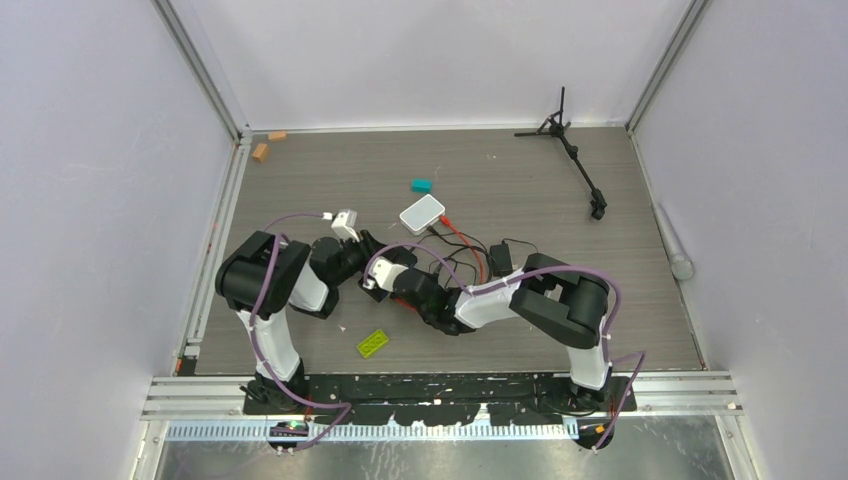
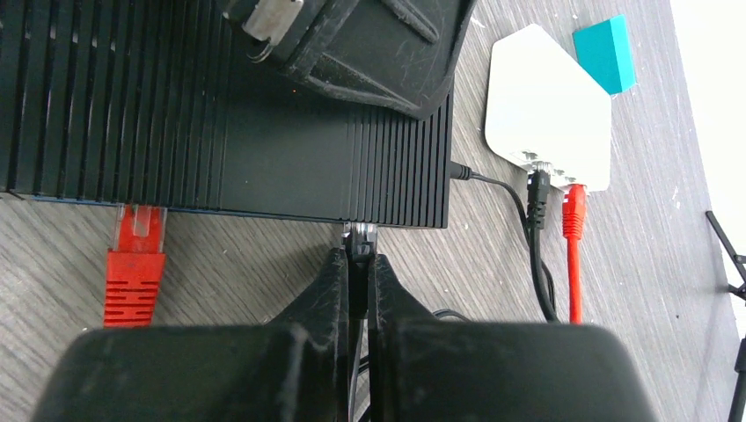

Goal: Insert the plug into the switch port
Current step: Insert the connector into the switch port, then pick up the power from the center of the board, then place the power at the center of the board.

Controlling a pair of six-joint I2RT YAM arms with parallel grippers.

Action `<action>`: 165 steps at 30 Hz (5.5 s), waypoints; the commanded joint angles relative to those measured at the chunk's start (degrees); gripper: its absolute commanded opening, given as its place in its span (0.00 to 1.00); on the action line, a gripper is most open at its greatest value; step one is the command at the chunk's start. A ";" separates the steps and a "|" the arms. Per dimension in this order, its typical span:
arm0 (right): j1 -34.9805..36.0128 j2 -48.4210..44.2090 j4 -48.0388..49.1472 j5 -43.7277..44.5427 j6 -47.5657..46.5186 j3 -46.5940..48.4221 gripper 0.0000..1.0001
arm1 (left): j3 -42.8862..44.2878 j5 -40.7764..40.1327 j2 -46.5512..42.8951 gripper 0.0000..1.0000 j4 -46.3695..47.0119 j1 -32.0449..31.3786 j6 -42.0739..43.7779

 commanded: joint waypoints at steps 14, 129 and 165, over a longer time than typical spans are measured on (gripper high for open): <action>-2.13 -4.15 4.35 -12.93 5.81 4.79 0.04 | -0.02 9.95 -10.31 0.36 -15.04 -1.96 -3.09; -40.26 -40.32 -77.17 -19.18 43.02 77.19 0.00 | 39.34 -8.69 -15.91 0.86 -27.82 -39.92 47.29; -54.30 -24.84 -54.17 -12.47 49.83 7.17 0.13 | 12.63 -51.35 -63.94 0.92 -79.02 -32.07 19.82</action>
